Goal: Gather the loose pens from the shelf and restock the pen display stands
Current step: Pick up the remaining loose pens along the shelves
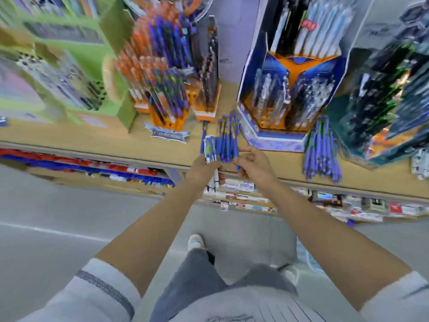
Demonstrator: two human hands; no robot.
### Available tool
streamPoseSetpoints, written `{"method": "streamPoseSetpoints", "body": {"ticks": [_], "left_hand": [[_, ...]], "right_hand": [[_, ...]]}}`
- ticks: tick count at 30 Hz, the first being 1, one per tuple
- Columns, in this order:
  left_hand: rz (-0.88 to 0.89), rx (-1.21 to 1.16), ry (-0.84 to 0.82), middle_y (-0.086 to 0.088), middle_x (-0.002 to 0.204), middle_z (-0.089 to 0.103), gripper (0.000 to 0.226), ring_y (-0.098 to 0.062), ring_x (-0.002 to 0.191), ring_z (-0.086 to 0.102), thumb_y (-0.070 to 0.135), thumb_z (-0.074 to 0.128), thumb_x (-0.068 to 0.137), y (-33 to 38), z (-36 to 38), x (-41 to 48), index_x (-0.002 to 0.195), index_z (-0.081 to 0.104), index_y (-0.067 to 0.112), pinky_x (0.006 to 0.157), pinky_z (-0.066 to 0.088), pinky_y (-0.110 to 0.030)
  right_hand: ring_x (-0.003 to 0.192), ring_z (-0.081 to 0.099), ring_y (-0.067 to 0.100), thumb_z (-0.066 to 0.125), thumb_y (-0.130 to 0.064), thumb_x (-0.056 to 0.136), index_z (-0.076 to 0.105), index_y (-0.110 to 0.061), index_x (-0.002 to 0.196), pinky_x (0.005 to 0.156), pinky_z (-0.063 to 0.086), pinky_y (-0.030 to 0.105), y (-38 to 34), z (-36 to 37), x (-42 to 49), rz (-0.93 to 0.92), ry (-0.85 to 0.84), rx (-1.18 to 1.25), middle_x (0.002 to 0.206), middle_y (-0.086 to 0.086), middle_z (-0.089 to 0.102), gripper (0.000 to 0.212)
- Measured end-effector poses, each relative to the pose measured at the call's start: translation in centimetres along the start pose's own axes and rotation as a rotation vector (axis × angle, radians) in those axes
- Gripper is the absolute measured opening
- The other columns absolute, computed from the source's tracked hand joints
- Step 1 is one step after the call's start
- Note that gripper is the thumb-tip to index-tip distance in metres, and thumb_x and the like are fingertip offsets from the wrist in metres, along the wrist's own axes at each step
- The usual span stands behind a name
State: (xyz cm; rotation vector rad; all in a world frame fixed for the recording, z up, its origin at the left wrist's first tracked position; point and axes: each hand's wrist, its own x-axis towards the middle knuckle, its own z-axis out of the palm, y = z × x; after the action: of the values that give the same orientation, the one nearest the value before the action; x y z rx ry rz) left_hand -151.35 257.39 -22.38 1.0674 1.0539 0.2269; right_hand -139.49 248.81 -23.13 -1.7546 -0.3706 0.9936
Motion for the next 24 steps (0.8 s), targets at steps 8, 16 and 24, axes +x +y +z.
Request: {"method": "streamPoseSetpoints", "body": {"ticks": [8, 16, 24], "left_hand": [[-0.055, 0.098, -0.146, -0.011, 0.072, 0.061, 0.005, -0.018, 0.050, 0.060, 0.007, 0.057, 0.094, 2.4, -6.8, 3.2, 0.099, 0.056, 0.006, 0.052, 0.055, -0.030], [-0.116, 0.113, -0.221, -0.012, 0.074, 0.062, 0.006, -0.017, 0.052, 0.061, 0.007, 0.056, 0.095, 3.5, -9.1, 5.3, 0.100, 0.055, 0.004, 0.057, 0.059, -0.032], [-0.117, 0.106, -0.226, -0.013, 0.074, 0.062, 0.027, -0.021, 0.057, 0.061, 0.005, 0.055, 0.095, 3.7, -9.9, 6.7, 0.120, 0.054, -0.006, 0.061, 0.060, -0.037]], "right_hand": [[0.033, 0.049, 0.003, 0.060, 0.000, 0.091, 0.053, -0.002, 0.121, 0.038, 0.041, 0.016, -1.8, 6.3, 3.8, 0.039, 0.200, -0.079, 0.066, 0.007, 0.053, 0.031], [0.037, 0.054, 0.000, 0.072, -0.013, 0.086, 0.052, -0.012, 0.106, 0.052, 0.048, 0.027, -2.1, 7.8, 7.4, -0.037, 0.338, -0.246, 0.069, 0.002, 0.060, 0.029], [0.064, 0.059, 0.019, 0.073, -0.012, 0.085, 0.058, -0.009, 0.105, 0.066, 0.053, 0.034, -1.5, 8.3, 7.2, -0.045, 0.296, -0.198, 0.076, 0.004, 0.059, 0.026]]}}
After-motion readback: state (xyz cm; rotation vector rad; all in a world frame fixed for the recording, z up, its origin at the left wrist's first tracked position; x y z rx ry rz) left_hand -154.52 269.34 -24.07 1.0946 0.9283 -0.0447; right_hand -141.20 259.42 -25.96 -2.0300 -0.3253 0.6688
